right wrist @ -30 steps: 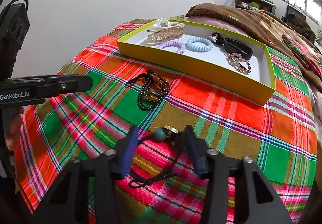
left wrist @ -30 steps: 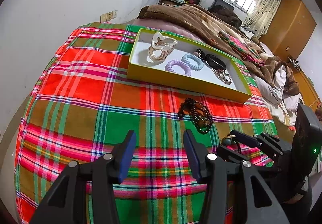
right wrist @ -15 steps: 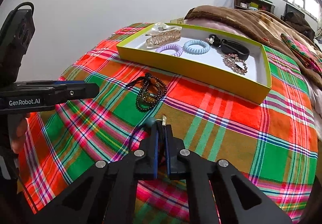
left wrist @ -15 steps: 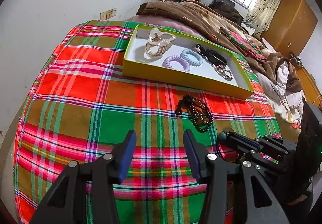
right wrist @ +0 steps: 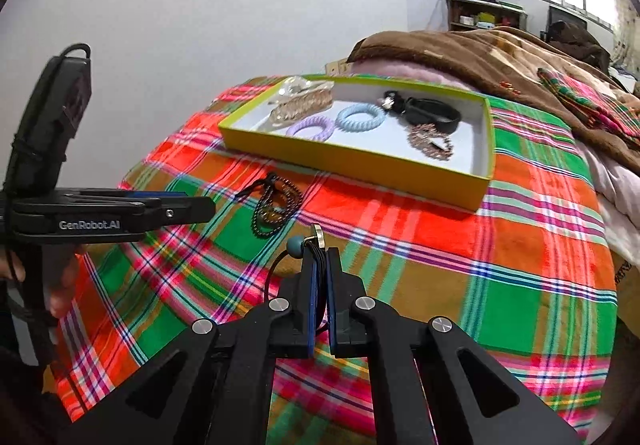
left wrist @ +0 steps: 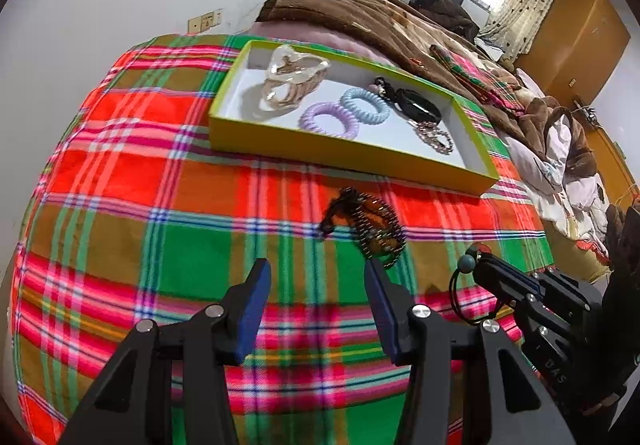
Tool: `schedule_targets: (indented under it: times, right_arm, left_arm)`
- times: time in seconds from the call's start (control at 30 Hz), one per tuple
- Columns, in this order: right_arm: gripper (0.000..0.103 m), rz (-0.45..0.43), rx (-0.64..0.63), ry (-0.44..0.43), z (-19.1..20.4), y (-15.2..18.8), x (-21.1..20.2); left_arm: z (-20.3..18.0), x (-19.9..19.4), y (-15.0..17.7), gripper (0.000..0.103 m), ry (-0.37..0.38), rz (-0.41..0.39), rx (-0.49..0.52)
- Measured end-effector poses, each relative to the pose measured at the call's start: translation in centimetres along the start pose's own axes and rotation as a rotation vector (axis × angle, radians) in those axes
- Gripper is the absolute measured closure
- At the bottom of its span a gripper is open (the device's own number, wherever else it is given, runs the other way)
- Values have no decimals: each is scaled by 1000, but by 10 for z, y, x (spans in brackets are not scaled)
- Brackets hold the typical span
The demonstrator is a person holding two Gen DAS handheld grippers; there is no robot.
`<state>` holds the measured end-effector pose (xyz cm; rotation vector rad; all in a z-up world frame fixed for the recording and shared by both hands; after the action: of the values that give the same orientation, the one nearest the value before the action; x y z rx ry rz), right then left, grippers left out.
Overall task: Organize jewelry
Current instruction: 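Grip the black beaded bracelet with the left tool while the right holds the elastic tie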
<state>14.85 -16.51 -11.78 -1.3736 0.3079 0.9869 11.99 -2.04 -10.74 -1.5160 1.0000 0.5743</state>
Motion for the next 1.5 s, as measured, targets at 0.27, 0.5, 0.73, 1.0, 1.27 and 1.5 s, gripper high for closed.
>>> schedule_targets:
  times: [0.27, 0.5, 0.73, 1.0, 1.27, 1.5]
  right_arm:
    - [99, -42, 43, 16, -21, -4, -17]
    - [99, -67, 58, 16, -32, -4, -26]
    - [99, -83, 63, 14, -39, -5, -32]
    - [99, -96, 66, 2, -41, -7, -35]
    - [99, -92, 66, 3, -41, -6, -34]
    - [99, -89, 67, 7, -41, -6, -34]
  left_arm:
    - [-20, 16, -13, 53, -9, 20, 15]
    - [-27, 35, -18, 53, -60, 52, 32]
    - [-26, 38, -19, 53, -127, 44, 45]
    - [-26, 41, -21, 53, -183, 41, 72]
    - [-31, 40, -20, 79, -157, 37, 89]
    - [-33, 38, -21, 92, -131, 25, 90]
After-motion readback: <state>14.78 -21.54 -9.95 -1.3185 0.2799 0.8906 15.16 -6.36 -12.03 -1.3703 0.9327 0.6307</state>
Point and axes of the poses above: each gripper's, at about its wrist camera, not at the fingertips, and x roughly the way its jaws point, z to its left, y to its underside, the point moved 9 cm from there along x, roughly the way its jaws point, and after that the axes turned 4 degrees about x, right-handed, at the moved point
